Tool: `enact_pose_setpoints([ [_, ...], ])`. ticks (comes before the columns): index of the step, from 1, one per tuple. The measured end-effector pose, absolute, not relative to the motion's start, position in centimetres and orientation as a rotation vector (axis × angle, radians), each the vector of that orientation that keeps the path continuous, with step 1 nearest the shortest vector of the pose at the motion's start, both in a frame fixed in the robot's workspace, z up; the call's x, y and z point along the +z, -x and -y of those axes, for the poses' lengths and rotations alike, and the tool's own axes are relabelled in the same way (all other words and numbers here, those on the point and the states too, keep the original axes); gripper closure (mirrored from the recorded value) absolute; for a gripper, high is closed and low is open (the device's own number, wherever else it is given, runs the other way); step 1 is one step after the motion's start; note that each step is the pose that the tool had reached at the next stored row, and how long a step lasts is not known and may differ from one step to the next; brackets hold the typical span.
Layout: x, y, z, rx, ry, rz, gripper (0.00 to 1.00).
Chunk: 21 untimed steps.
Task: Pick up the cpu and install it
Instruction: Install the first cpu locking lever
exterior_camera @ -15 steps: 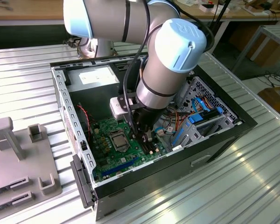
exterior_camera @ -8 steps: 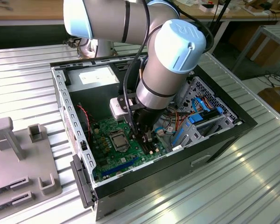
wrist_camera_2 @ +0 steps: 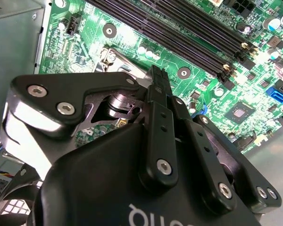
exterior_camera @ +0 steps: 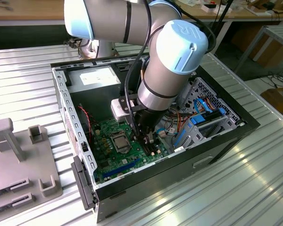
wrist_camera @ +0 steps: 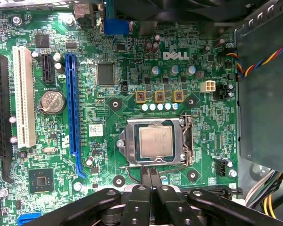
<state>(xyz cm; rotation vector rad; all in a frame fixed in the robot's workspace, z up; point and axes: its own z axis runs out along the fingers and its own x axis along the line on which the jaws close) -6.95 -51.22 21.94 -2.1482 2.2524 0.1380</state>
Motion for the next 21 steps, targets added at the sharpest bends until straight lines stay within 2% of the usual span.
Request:
enact_pose_setpoints([
  [21, 20.8, 7.4, 52.2, 0.122, 2.163, -2.236, 0.89],
])
